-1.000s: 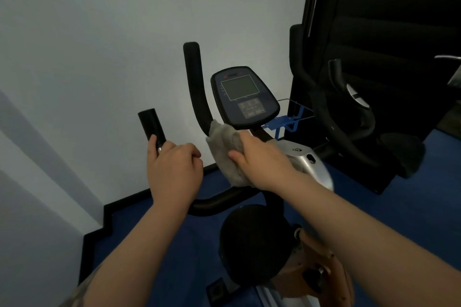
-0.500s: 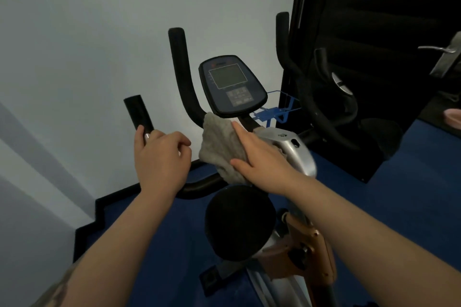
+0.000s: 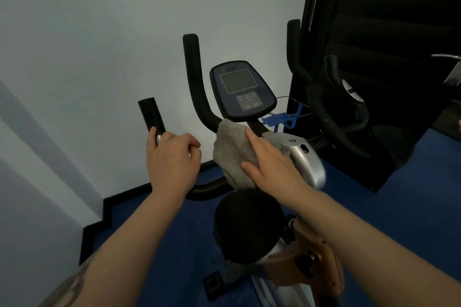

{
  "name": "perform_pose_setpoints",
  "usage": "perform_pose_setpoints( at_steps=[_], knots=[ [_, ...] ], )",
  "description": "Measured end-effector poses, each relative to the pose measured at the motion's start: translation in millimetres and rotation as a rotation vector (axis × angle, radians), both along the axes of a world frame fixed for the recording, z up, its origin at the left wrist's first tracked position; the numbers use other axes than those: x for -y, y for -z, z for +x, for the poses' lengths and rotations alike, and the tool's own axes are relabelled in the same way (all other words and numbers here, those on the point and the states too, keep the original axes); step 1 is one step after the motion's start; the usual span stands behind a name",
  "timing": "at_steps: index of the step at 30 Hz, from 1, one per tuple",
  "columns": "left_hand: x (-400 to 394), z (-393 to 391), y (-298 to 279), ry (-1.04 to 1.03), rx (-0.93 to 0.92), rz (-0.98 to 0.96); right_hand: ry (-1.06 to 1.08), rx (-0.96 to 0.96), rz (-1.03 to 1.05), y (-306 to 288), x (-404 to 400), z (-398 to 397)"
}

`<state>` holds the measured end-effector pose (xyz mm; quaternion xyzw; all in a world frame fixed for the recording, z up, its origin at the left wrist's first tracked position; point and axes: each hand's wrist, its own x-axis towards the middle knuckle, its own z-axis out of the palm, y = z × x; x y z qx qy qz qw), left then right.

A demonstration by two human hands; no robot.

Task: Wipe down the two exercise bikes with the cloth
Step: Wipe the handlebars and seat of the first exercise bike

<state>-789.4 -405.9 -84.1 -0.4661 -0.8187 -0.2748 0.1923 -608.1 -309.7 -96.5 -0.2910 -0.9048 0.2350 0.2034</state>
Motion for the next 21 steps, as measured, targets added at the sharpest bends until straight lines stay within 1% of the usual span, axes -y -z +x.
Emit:
perform_pose_setpoints(
  at_steps=[3, 5, 6, 8, 9, 12, 14, 16, 18, 19, 21],
  knots=[
    [-1, -1, 0, -0.004, -0.010, -0.010, -0.011, 0.112, -0.183, -20, -20, -20],
    [0, -1, 0, -0.003, -0.016, -0.021, -0.006, 0.115, -0.266, -27, -24, -30],
    [0, -2, 0, -0.002, -0.018, -0.031, -0.002, 0.107, -0.252, -26, -23, -29],
    [2, -2, 1, 0.004, -0.022, -0.047, 0.009, 0.089, -0.161, -13, -13, -9],
    [1, -2, 0, 0.001, -0.027, -0.051, -0.006, 0.044, -0.146, -5, -6, 5],
    [0, -3, 1, -0.014, -0.031, -0.072, -0.125, -0.187, -0.213, 17, 18, 43],
    [-1, -3, 2, -0.021, -0.032, -0.069, -0.139, -0.280, -0.217, 30, 29, 52],
    [-3, -4, 2, -0.032, -0.029, -0.066, -0.117, -0.305, -0.181, 30, 27, 46],
    [-3, -3, 2, -0.036, -0.029, -0.067, -0.108, -0.257, -0.151, 17, 15, 30],
    [-2, -3, 2, -0.032, -0.032, -0.072, -0.096, -0.230, -0.153, 10, 8, 21],
    [-1, -3, 1, -0.026, -0.043, -0.081, -0.042, -0.255, -0.190, 2, 1, 12]
  ],
)
